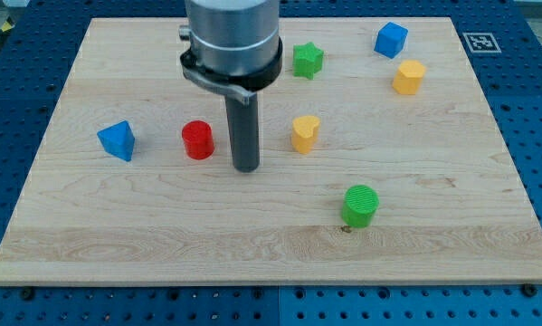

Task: Place the red circle in between the blue triangle and red star diagonally

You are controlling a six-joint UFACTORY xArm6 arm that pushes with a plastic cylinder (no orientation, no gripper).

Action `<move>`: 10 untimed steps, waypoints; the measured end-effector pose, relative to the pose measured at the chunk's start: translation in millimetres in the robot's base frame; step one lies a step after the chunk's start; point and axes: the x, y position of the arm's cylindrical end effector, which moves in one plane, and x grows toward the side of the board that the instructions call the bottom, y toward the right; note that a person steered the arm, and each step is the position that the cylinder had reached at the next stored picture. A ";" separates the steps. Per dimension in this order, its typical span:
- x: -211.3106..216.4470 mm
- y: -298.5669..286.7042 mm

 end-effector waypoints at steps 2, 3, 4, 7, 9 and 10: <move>-13.5 -61.7; -21.7 -79.6; -31.4 -85.0; -42.7 -53.7; -69.7 -47.5; -84.0 -66.8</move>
